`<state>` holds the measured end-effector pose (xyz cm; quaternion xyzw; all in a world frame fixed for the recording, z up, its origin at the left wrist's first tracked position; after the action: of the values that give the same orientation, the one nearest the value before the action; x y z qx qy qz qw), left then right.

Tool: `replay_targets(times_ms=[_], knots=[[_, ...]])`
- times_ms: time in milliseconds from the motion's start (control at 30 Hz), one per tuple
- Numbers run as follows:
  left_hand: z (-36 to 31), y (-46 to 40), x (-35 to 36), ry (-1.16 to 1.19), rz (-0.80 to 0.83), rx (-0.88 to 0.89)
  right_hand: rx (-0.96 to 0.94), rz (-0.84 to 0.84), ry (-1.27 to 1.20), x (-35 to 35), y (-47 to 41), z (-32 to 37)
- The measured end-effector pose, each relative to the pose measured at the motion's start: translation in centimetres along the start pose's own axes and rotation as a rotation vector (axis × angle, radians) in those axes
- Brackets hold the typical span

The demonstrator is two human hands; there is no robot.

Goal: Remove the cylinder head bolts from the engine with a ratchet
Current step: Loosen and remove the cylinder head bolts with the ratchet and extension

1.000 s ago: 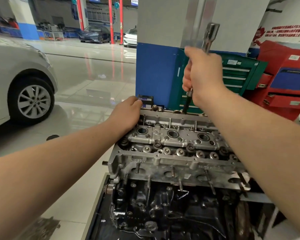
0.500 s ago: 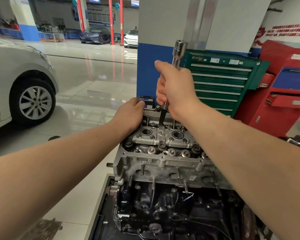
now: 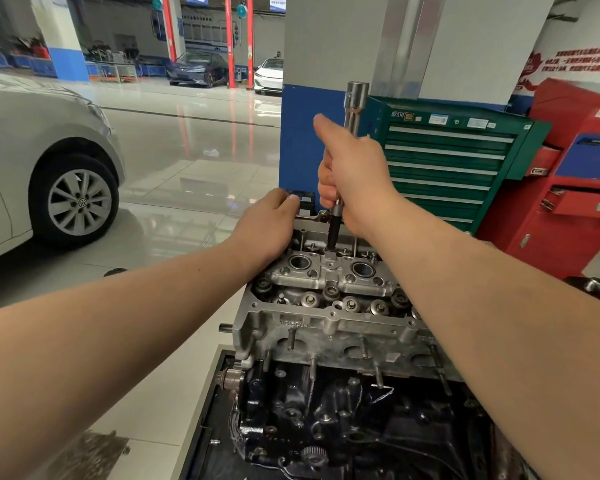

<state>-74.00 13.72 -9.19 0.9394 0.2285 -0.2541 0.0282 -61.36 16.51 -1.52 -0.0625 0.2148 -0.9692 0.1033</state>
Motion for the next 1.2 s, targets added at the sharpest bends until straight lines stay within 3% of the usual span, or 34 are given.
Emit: replay_targets(times_ms=[100, 200, 400, 567, 633, 733, 867, 967, 1100, 1200], knots=[[-2.8, 1.0, -1.5, 0.103, -0.094, 0.218, -0.033, -0.005, 0.018, -0.3, -0.1, -0.6], [-7.4, 1.6, -3.3, 0.406, -0.085, 0.408, -0.15, 0.096, 0.03, -0.7, 0.0, -1.4], [-10.0, 2.8, -0.4, 0.507, -0.1, 0.407, -0.237, 0.353, 0.196, -3.3, 0.7, -2.8], [-9.4, 2.9, 0.6, 0.766, 0.135, 0.325, -0.23, 0.446, 0.218, -5.1, 2.0, -4.5], [-9.2, 3.0, 0.9, 0.775, 0.105, 0.292, -0.235, 0.473, 0.21, -5.3, 2.1, -4.3], [-8.6, 2.9, 0.8, 0.63, -0.091, 0.317, -0.247, 0.467, 0.24, -5.1, 2.5, -4.1], [-8.0, 3.1, 1.1, 0.551, -0.155, 0.322, -0.297, 0.275, 0.447, -5.5, 2.7, -4.0], [-7.7, 3.0, 1.4, 0.542, -0.161, 0.334, -0.3, 0.274, 0.469, -5.9, 2.8, -3.9], [-7.8, 3.2, 1.8, 0.578, -0.077, 0.377, -0.31, 0.368, 0.307, -6.3, 3.0, -3.9], [-8.0, 3.7, 2.1, 0.541, -0.032, 0.412, -0.314, 0.346, 0.391, -6.3, 2.8, -4.0]])
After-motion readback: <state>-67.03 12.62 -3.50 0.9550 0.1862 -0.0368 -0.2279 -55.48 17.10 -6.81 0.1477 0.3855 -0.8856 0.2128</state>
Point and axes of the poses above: each hand's wrist, its own y-axis away from the middle knuckle, its own x-axis out of the palm, z = x × y, the point moved 2 cm from there along -y, towards the middle knuckle, and after that the axes turned 13 degrees about -x, right-handed, at the moved point
